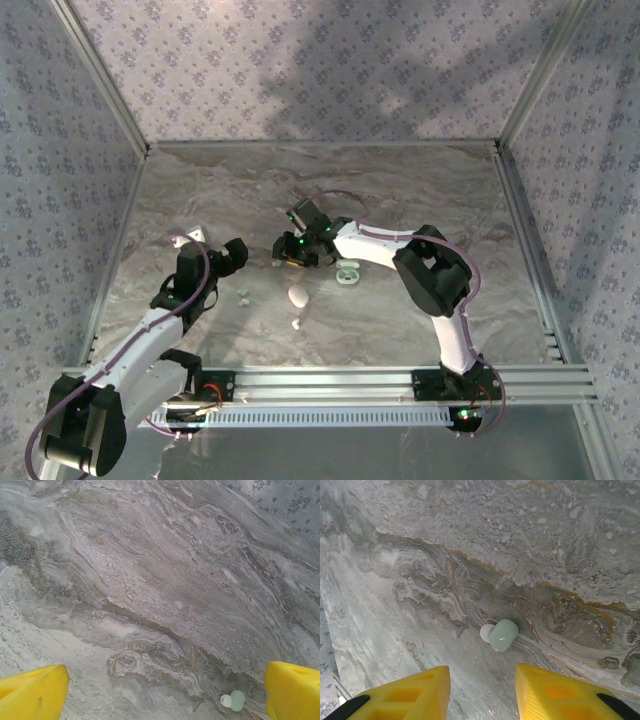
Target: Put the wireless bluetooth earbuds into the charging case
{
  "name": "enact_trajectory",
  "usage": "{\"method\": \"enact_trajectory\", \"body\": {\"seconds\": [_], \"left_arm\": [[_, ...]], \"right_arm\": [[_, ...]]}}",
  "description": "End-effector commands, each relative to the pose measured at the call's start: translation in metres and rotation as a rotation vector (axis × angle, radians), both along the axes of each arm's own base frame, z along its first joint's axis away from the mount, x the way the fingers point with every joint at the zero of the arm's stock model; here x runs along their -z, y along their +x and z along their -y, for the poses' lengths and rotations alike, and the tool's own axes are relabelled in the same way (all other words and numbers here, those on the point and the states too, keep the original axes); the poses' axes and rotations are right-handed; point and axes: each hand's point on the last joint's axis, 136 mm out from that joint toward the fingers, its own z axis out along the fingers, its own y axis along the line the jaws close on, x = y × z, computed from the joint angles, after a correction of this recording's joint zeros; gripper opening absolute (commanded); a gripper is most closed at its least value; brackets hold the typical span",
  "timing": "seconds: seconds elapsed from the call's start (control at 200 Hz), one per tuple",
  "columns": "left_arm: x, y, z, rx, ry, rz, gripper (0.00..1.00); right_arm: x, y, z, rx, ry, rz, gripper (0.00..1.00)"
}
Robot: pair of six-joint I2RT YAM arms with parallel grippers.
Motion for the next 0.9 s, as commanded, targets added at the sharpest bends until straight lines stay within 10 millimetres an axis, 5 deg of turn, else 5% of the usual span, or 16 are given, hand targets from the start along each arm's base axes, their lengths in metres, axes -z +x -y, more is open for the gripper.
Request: {"method": "enact_trajectory", "body": {"seconds": [0.0, 0.894], "left_arm": [[-0.008, 0.005, 0.005, 0.014, -0.035, 0.026, 1.00], [-0.006, 0.008, 0.013, 0.045, -0.049, 0.009, 1.00]], "right_arm": [[0.000, 0.007, -0.011, 0.031, 0.029, -0.019, 0.40], [0.032, 0.009, -0.012, 0.055, 0.004, -0.105, 0.33]]}}
